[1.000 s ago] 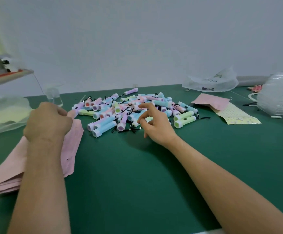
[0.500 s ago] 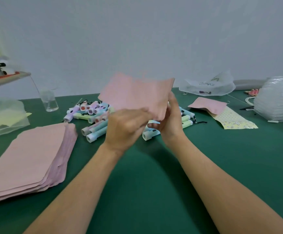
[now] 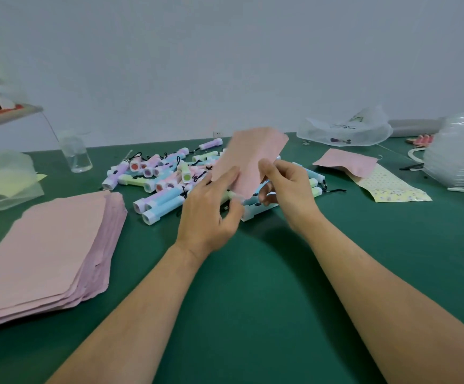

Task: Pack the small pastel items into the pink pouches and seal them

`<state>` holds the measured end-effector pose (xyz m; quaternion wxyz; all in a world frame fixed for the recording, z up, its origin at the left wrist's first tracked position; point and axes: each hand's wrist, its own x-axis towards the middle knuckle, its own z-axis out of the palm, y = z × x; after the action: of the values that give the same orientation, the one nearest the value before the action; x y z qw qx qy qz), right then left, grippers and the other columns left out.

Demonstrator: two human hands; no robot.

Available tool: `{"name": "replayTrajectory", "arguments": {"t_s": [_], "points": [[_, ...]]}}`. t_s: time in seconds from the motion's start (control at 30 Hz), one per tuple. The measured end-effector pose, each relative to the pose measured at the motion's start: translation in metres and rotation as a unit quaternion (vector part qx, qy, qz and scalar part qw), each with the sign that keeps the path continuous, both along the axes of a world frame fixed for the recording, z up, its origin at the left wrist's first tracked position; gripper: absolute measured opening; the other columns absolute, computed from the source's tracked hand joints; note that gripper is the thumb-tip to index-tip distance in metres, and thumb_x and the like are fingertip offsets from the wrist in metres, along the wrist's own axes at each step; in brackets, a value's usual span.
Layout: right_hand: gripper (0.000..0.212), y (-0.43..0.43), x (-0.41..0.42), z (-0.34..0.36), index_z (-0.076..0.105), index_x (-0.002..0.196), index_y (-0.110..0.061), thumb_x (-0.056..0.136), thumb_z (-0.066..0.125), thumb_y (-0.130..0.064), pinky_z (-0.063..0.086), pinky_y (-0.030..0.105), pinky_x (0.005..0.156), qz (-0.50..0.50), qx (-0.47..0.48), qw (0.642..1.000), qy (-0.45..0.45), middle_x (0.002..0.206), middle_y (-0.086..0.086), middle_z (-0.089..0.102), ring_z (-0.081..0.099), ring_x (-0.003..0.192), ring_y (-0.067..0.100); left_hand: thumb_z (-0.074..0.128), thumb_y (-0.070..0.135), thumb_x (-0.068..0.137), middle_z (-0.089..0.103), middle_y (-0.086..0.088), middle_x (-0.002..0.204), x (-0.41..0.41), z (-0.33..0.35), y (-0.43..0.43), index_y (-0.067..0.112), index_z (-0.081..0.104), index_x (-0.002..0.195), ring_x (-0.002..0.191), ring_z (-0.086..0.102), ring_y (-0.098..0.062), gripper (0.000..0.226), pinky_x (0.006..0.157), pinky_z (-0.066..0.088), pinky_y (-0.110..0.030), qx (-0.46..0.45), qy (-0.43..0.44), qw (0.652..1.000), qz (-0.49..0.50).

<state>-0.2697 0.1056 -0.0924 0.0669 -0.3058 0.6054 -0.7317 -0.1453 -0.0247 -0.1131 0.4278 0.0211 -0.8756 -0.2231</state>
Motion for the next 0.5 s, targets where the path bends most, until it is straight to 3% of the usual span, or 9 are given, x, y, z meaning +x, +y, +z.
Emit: {"name": "replayTrajectory", "arguments": {"t_s": [0.07,0.1,0.17,0.2,0.3,0.4,0.5], "points": [[0.035,-0.002,0.005,0.001,0.065,0.073,-0.010,0.102,0.063,-0.030,0.044,0.029,0.048,-0.020,0.006,0.998,0.052,0.068,0.004,0.061,0.054,0.046,0.023,0.057,0.040,0.101,0.071,0.005,0.136,-0.001,0.002,0.006,0.017,0.067,0.141,0.127,0.064,-0.013,0.047,0.108,0.052,-0.039,0.070,0.020,0.997,-0.019],[0.036,-0.003,0.007,0.001,0.066,0.073,-0.010,0.102,0.063,-0.031,0.043,0.031,0.049,-0.033,0.006,0.997,0.070,0.068,0.008,0.061,0.053,0.045,0.024,0.062,0.045,0.100,0.073,0.011,0.130,-0.001,0.003,0.009,0.020,0.070,0.137,0.123,0.066,-0.012,0.046,0.106,0.052,-0.033,0.094,0.033,0.995,-0.025],[0.035,-0.006,0.013,0.005,0.069,0.071,-0.014,0.100,0.065,-0.033,0.043,0.031,0.049,-0.063,-0.003,0.994,0.088,0.070,0.013,0.061,0.051,0.044,0.025,0.072,0.053,0.093,0.071,0.026,0.120,-0.001,0.003,0.011,0.026,0.073,0.131,0.117,0.068,-0.015,0.046,0.108,0.039,-0.014,0.119,0.042,0.991,-0.035],[0.036,-0.006,0.016,0.007,0.069,0.068,-0.017,0.099,0.066,-0.035,0.042,0.028,0.049,-0.080,-0.005,0.992,0.093,0.067,0.012,0.059,0.049,0.043,0.023,0.077,0.053,0.090,0.069,0.032,0.116,-0.001,0.003,0.010,0.029,0.074,0.127,0.117,0.068,-0.018,0.045,0.111,0.032,-0.011,0.132,0.041,0.990,-0.036],[0.037,-0.007,0.019,0.010,0.068,0.060,-0.025,0.096,0.070,-0.035,0.038,0.023,0.048,-0.100,0.010,0.988,0.119,0.052,-0.006,0.050,0.043,0.044,0.017,0.081,0.049,0.089,0.072,0.030,0.117,0.001,0.003,0.006,0.031,0.078,0.122,0.120,0.067,-0.017,0.037,0.119,0.033,-0.025,0.171,0.030,0.984,-0.036],[0.030,-0.008,0.025,0.008,0.074,0.063,-0.023,0.090,0.079,-0.034,0.042,0.027,0.053,-0.079,0.017,0.986,0.147,0.053,-0.008,0.062,0.050,0.048,0.018,0.080,0.038,0.093,0.077,0.026,0.102,0.004,0.006,0.008,0.030,0.082,0.112,0.099,0.072,-0.003,0.021,0.096,0.053,-0.029,0.191,0.011,0.976,-0.105],[0.029,-0.008,0.029,0.007,0.074,0.064,-0.020,0.085,0.084,-0.037,0.044,0.018,0.051,-0.071,0.016,0.986,0.148,0.056,-0.002,0.067,0.056,0.045,0.013,0.076,0.031,0.097,0.079,0.013,0.091,0.003,0.006,0.006,0.030,0.082,0.105,0.073,0.066,-0.004,0.010,0.069,0.052,-0.021,0.224,-0.021,0.964,-0.145]]}}
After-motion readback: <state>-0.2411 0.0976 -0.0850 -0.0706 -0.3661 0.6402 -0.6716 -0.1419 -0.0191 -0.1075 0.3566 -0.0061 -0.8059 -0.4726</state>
